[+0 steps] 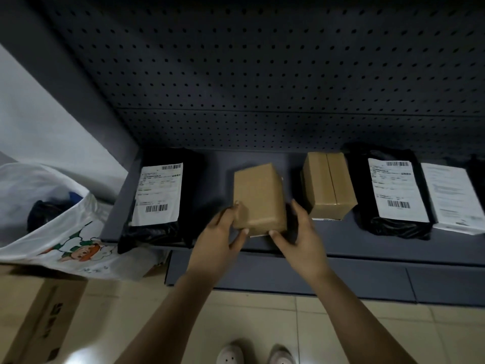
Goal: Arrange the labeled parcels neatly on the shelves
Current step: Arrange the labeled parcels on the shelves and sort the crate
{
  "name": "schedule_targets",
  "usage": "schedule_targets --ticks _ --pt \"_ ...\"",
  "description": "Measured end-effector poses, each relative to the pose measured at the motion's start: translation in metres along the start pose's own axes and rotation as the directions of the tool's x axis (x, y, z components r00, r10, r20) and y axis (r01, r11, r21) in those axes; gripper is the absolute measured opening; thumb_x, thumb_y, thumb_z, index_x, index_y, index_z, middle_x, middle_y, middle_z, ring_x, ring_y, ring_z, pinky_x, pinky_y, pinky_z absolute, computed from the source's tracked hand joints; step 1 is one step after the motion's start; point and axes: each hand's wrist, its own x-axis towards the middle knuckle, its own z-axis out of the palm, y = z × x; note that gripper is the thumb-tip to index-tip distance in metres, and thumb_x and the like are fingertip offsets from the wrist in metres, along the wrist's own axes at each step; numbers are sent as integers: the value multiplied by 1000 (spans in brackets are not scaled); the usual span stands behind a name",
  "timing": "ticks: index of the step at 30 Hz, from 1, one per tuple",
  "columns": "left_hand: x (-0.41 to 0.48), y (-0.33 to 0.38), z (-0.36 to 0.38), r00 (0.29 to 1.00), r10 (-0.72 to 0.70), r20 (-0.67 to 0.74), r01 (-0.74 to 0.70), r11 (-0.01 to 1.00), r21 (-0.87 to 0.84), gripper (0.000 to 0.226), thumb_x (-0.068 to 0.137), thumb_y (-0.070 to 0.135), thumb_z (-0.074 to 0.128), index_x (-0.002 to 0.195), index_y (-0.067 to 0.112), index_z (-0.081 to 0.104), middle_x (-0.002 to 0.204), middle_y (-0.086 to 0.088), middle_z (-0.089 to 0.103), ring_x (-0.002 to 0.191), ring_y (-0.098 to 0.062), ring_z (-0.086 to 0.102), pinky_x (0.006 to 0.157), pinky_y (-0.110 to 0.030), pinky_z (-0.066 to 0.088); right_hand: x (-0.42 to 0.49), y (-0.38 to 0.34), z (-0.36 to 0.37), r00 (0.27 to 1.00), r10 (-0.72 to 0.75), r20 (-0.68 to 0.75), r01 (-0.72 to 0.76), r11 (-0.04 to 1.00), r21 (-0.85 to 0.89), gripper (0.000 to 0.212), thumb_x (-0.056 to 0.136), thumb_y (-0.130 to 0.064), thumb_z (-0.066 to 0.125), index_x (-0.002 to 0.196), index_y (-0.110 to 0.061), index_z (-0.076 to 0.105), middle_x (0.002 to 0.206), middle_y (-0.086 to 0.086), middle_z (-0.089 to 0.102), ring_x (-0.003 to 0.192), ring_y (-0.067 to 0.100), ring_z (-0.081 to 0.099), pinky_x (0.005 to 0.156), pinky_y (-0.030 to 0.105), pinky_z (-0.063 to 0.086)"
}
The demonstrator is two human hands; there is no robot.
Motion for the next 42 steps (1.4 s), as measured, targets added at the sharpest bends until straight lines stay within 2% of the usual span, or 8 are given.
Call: schedule_targets --ticks 6,14,17,21,25,28,33,42 --pt "0 -19 -10 999 -48 25 50 994 -100 74 86 31 71 147 19 32 146 0 38 127 -16 47 94 -19 39 7 -6 18 990 -6 142 -5 997 82 51 89 -23 70 132 -39 45 124 -16 60 117 0 56 104 35 47" --pt "-1 -15 1 992 -40 117 66 971 -230 99 89 35 66 145 49 -14 150 4 38 122 -8 53 93 -20 45 1 -6 28 996 -26 83 26 1000 9 53 95 -25 61 143 -33 39 134 -10 56 121 2 53 102 24 45" --pt "1 -15 -1 998 32 54 -17 968 -250 89 91 32 64 146 58 -1 149 5 36 119 -13 57 92 -40 54 3 -4 28 995 -22 92 19 999 37 54 95 -24 61 142 -36 38 132 -13 56 119 -3 53 100 21 44" --pt "4 -17 -3 999 40 34 -31 973 -229 72 92 31 63 146 52 20 145 6 42 111 -5 60 89 -35 56 10 -6 27 988 -1 154 -5 999 41 61 95 -20 60 147 -34 31 129 -24 52 114 -22 44 97 6 38" --pt "6 -20 -6 998 -33 59 53 921 -387 61 91 21 66 142 32 33 127 0 60 107 0 62 86 -18 54 14 -10 24 988 -40 150 24 994 106 64 95 -25 61 145 -49 29 144 -22 43 131 -7 40 106 18 34" --pt "7 -21 -6 995 -58 78 87 890 -449 55 90 16 67 134 29 38 121 5 64 108 2 62 90 -24 54 6 -13 17 990 -128 54 124 989 74 56 94 -20 63 137 -48 41 140 -9 46 129 1 44 105 19 40" --pt "7 -33 -1 989 -104 102 134 923 -362 61 89 19 68 142 28 38 131 5 58 118 -1 55 100 -26 48 -5 -10 13 962 -263 -76 263 965 -17 46 88 -5 68 126 -30 58 131 -3 49 125 7 49 106 21 40" --pt "5 -35 -4 984 -144 100 174 870 -461 89 82 26 71 152 35 15 139 16 49 128 3 46 105 -25 41 2 -22 21 951 -308 35 309 950 -39 39 92 -8 64 128 -25 60 128 -5 52 123 -4 47 102 10 36"
